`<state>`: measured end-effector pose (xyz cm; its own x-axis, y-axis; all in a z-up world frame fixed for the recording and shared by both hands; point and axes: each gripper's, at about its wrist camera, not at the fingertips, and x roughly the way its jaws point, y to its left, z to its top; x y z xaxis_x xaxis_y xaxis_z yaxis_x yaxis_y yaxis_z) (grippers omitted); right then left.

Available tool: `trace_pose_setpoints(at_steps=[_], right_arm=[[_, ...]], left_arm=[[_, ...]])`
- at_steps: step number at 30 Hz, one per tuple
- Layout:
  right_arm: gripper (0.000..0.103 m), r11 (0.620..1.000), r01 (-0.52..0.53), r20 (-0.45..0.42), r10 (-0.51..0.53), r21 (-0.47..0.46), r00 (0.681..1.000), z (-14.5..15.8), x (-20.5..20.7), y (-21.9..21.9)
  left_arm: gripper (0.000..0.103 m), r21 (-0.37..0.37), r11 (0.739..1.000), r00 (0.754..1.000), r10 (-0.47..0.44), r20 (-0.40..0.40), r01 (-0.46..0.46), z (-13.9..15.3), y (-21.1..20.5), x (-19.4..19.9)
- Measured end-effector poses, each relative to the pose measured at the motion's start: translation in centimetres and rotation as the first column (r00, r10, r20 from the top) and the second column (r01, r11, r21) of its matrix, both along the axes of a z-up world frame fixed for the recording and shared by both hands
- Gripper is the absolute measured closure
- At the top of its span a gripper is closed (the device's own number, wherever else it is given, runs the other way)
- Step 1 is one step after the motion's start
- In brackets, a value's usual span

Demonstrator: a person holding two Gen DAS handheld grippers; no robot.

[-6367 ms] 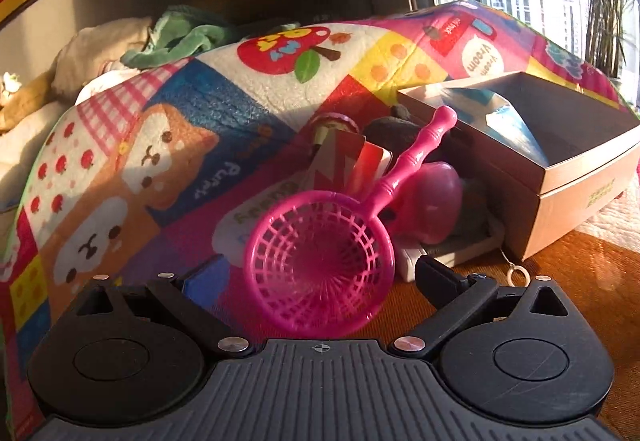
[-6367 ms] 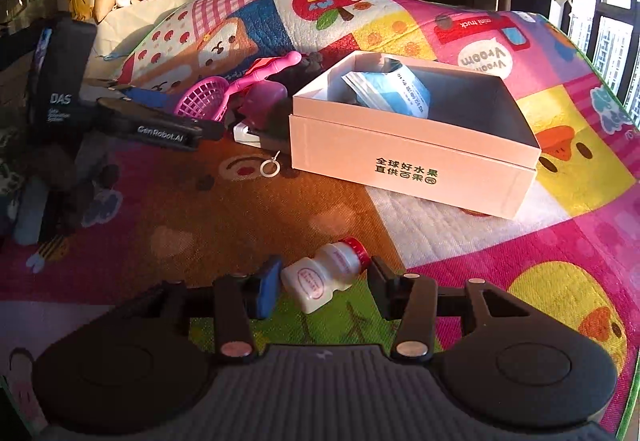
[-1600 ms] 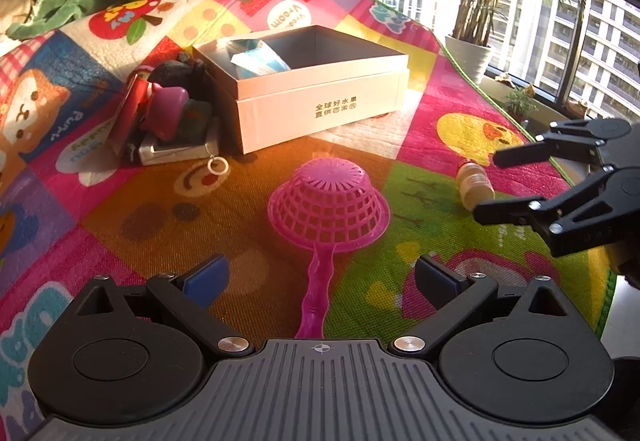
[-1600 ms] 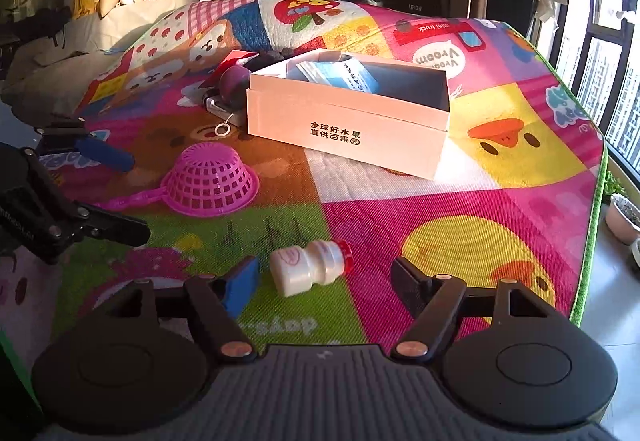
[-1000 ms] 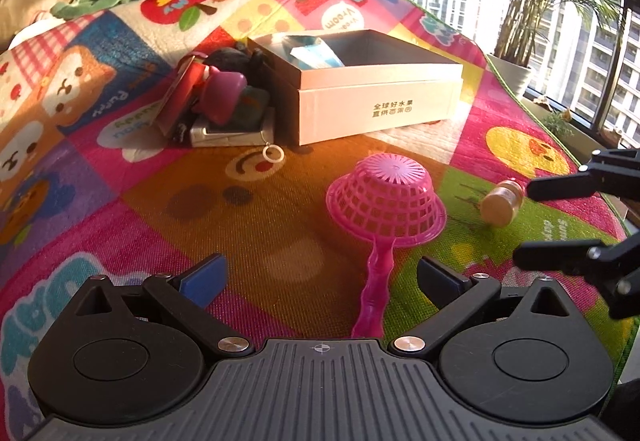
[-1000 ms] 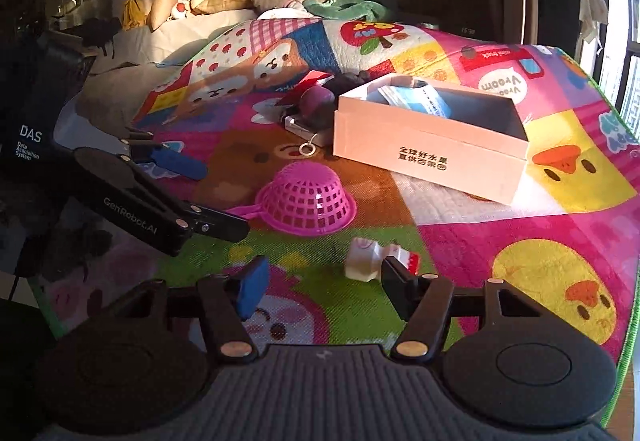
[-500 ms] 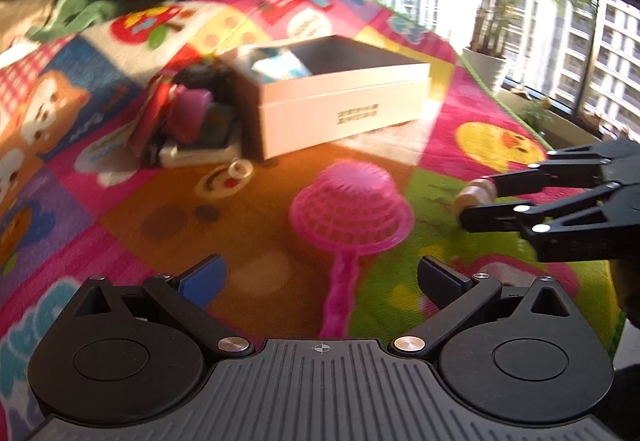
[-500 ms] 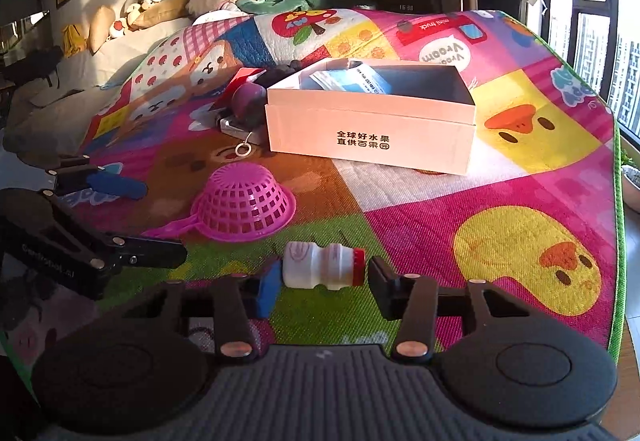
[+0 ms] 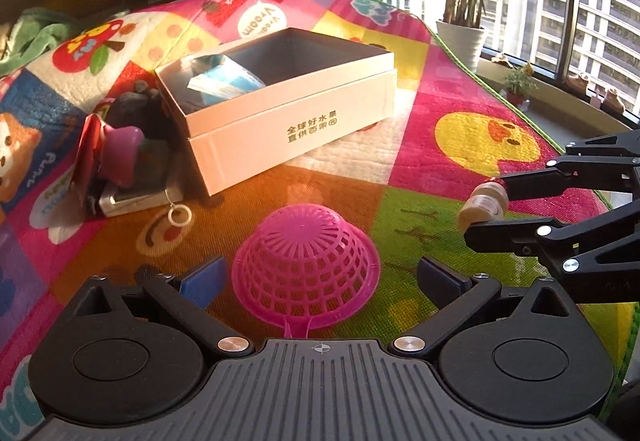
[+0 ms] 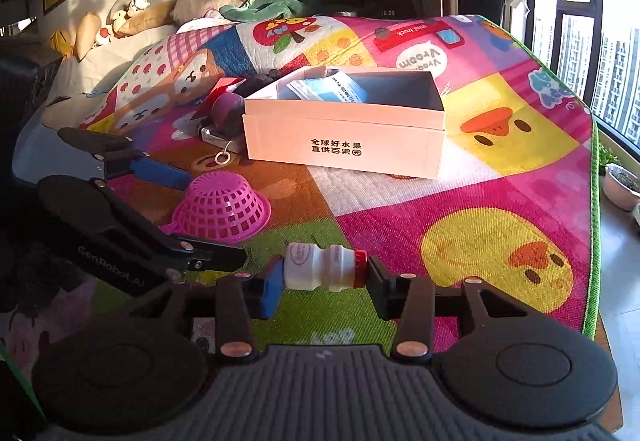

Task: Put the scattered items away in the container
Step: 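Grasp the pink scoop net with the left gripper while right lifts the bottle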

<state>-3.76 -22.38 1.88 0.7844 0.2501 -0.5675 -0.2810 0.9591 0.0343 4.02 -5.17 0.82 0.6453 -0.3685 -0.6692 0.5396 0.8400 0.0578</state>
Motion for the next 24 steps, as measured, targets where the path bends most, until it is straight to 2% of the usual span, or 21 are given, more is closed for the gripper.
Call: trace_pose_setpoints(at_steps=[2, 3, 4, 7, 13, 16, 19, 22, 24], right_arm=[[0.06, 1.0, 0.004, 0.0, -0.004, 0.004, 1.0, 0.1, -0.1, -0.1], [0.06, 1.0, 0.006, -0.001, -0.006, 0.005, 1.0, 0.2, -0.1, -0.1], [0.06, 1.0, 0.009, -0.002, -0.009, 0.007, 1.0, 0.3, -0.2, -0.2], [0.06, 1.0, 0.021, -0.005, -0.021, 0.002, 1.0, 0.8, -0.5, -0.2], [0.06, 0.999, 0.029, 0.013, -0.029, -0.032, 0.999, 1.9, -1.8, -0.2], [0.06, 0.997, 0.05, 0.044, -0.048, -0.052, 0.998, 3.2, -2.2, -0.4], [0.06, 0.995, 0.081, 0.121, -0.072, -0.066, 0.99, 6.0, -1.9, -0.9], [0.06, 0.994, 0.093, 0.232, -0.077, -0.061, 0.97, 9.9, -0.5, -1.5], [0.06, 0.994, 0.095, 0.278, -0.076, -0.054, 0.957, 11.9, 1.3, -1.9]], left_arm=[[0.001, -0.003, 1.0, 1.0, 0.013, -0.009, -0.013, -0.1, 0.2, 0.1], [0.005, -0.004, 1.0, 1.0, 0.017, -0.013, -0.017, -0.2, 0.3, 0.1], [0.016, -0.012, 1.0, 1.0, 0.019, -0.019, -0.019, -0.2, 0.5, 0.0], [0.017, -0.023, 0.999, 0.999, 0.027, -0.027, -0.028, 0.2, 0.8, -0.2], [0.018, -0.009, 1.0, 0.999, -0.012, 0.038, 0.013, 2.3, 0.9, -2.5], [0.018, -0.028, 0.999, 0.996, -0.02, 0.09, 0.022, 4.8, 1.0, -2.8], [0.018, -0.062, 0.997, 0.986, -0.036, 0.161, 0.047, 8.6, 0.8, -2.0], [0.018, -0.114, 0.992, 0.976, -0.027, 0.215, 0.053, 12.6, 0.2, 0.2], [0.018, -0.164, 0.985, 0.976, -0.008, 0.217, 0.045, 14.7, -0.3, 2.5]])
